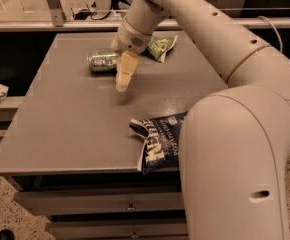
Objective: Knock green can over
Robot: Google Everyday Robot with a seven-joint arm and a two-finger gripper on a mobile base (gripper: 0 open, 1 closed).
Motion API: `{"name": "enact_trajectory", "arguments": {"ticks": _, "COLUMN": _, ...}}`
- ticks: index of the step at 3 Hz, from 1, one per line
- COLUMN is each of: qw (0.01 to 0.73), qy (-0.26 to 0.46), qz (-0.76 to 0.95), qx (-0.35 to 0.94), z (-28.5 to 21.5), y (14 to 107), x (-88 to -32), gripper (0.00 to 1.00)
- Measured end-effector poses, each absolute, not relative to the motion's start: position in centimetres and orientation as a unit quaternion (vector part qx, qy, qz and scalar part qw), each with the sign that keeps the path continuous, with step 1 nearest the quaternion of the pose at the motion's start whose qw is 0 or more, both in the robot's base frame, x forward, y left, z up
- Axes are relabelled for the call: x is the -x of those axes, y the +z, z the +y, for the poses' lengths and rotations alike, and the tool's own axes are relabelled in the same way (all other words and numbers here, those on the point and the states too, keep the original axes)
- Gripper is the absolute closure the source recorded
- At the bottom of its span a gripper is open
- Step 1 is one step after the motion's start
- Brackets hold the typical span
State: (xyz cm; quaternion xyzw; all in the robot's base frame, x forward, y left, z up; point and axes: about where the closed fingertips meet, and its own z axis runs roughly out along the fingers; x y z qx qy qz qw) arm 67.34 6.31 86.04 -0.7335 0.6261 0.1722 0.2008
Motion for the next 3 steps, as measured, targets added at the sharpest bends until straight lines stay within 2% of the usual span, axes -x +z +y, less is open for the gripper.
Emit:
{"name": "enact_trajectory", "arguments": {"ticks": 2, "qw": 0.223, "qy": 0.183, "qz": 0.639, "qx": 0.713, "z": 4.4, "y": 86.7, "x": -67.2, "gripper": 0.0}}
{"name": "enact_trajectory", "arguments": {"ticks": 3, "qw": 0.269, "qy": 0.196, "qz": 0.652, "qx": 0.681, "z": 1.7, "y": 87.6, "x": -67.6, "gripper": 0.0}}
